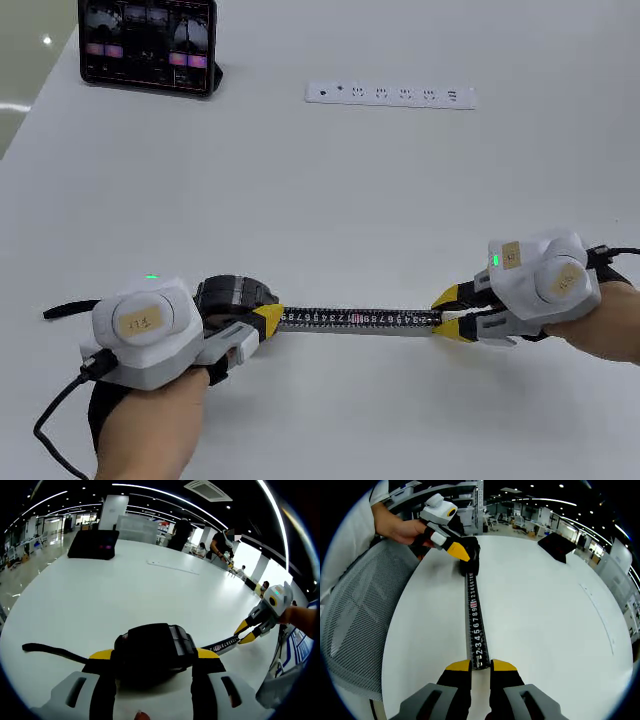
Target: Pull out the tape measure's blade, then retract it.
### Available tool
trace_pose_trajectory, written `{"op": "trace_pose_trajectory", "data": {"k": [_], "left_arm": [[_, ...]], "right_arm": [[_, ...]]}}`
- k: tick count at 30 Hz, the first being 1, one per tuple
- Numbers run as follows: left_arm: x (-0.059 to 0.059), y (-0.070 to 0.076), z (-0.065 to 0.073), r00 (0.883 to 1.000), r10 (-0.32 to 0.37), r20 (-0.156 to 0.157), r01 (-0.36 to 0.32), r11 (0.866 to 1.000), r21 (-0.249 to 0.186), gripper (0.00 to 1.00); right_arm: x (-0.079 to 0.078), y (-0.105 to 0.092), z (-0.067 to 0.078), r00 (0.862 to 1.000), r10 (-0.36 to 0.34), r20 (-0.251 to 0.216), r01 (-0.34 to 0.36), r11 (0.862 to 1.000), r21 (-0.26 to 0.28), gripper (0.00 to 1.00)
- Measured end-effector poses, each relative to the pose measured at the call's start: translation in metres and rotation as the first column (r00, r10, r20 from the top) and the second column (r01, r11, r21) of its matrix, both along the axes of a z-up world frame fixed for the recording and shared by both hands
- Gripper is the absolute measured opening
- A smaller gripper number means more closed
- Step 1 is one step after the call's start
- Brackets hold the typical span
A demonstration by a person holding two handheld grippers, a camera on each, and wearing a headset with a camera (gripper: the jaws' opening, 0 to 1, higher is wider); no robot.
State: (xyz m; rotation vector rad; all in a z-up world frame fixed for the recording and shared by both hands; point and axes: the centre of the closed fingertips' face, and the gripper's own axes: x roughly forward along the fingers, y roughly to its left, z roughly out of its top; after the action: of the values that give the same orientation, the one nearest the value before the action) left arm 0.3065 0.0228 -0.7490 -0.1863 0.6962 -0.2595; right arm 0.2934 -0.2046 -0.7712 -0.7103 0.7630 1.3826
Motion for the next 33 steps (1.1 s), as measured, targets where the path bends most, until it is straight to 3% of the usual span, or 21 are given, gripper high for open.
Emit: {"op": "trace_pose_trajectory", "data": {"k": [33], "left_arm": [[0.000, 0.001, 0.000, 1.000, -0.002, -0.003, 0.002, 1.000, -0.014, 0.56]], "right_arm": [[0.001, 0.037, 0.000, 1.000, -0.003, -0.025, 0.004, 0.999, 0.052, 0.09]]}}
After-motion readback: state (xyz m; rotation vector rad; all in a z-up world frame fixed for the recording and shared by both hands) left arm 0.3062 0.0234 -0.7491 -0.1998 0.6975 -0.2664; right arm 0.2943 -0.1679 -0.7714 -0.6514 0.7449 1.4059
